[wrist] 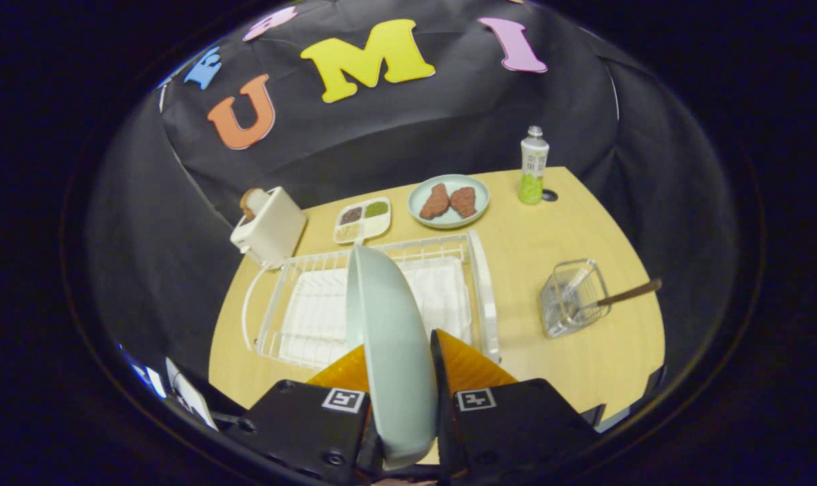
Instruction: Take the plate from the dish rack, then take the spoon from the basket and place it into the plate.
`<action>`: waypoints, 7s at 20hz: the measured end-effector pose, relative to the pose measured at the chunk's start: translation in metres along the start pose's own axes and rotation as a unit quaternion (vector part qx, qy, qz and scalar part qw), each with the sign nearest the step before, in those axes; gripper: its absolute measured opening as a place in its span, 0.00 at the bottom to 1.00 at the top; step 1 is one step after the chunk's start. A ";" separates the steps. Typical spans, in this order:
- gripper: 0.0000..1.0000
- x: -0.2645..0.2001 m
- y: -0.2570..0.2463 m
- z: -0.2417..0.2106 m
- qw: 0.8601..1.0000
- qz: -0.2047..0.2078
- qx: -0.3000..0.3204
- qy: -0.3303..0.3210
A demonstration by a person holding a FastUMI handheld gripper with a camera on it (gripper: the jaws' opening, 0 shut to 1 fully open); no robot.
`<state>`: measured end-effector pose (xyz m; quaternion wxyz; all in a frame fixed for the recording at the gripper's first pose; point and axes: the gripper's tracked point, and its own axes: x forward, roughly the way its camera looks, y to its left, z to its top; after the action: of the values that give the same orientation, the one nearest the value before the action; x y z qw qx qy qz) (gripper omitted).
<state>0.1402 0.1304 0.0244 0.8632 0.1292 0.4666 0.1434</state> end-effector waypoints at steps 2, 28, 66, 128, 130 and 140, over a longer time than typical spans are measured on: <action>0.36 0.004 -0.002 -0.045 0.999 0.046 0.024 0.009; 0.62 0.073 -0.066 -0.152 0.982 0.129 0.134 0.037; 0.62 0.057 -0.262 0.064 0.933 -0.073 -0.061 -0.346; 0.86 0.034 0.005 -0.095 0.943 0.064 -0.082 -0.317; 0.94 0.023 0.002 -0.088 0.936 0.046 -0.092 -0.336; 0.99 -0.078 -0.008 -0.071 0.867 -0.056 -0.169 -0.465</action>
<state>0.0407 0.1003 0.0441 0.9954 0.0065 -0.0134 0.0945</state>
